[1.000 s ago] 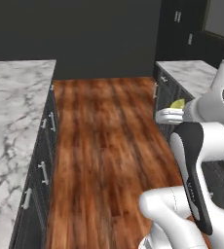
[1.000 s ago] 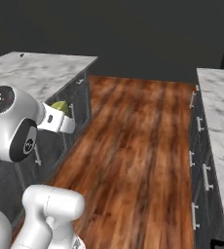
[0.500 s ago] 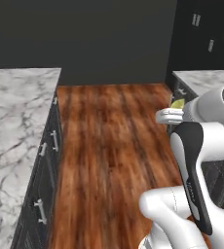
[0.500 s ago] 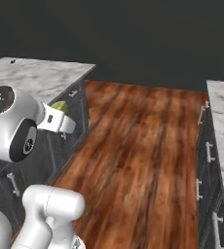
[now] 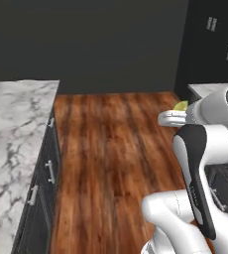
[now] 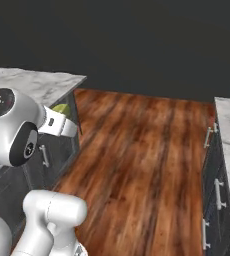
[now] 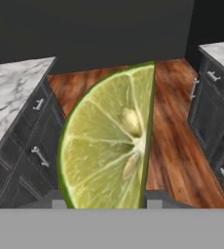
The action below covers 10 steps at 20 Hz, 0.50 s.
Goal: Take the lemon wedge from the fridge and place it on the plate with fish on the dining counter.
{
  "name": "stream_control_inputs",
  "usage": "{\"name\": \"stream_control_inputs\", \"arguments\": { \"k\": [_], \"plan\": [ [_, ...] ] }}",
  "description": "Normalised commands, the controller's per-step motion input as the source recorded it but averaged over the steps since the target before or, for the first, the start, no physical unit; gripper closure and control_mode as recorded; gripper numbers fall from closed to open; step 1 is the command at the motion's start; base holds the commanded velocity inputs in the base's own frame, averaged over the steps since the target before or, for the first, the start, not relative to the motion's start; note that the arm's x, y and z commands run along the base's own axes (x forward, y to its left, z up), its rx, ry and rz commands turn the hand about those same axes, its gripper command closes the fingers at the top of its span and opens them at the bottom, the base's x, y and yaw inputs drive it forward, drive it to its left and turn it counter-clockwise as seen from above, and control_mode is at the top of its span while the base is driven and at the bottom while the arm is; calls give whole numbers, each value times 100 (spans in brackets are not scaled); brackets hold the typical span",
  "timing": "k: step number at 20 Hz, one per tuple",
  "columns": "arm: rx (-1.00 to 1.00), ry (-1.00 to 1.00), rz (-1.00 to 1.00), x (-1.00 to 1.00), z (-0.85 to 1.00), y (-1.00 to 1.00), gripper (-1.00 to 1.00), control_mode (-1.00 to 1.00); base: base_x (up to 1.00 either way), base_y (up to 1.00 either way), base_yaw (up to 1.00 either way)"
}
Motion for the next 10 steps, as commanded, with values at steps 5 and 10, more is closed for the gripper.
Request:
{"name": "stream_control_inputs", "arguments": {
  "k": [5, 10],
  "plan": [
    [0, 0, 0, 0, 0, 0, 100, 100, 100, 15, 0],
    [0, 0, 0, 0, 0, 0, 100, 100, 100, 6, 8]
  ]
}}
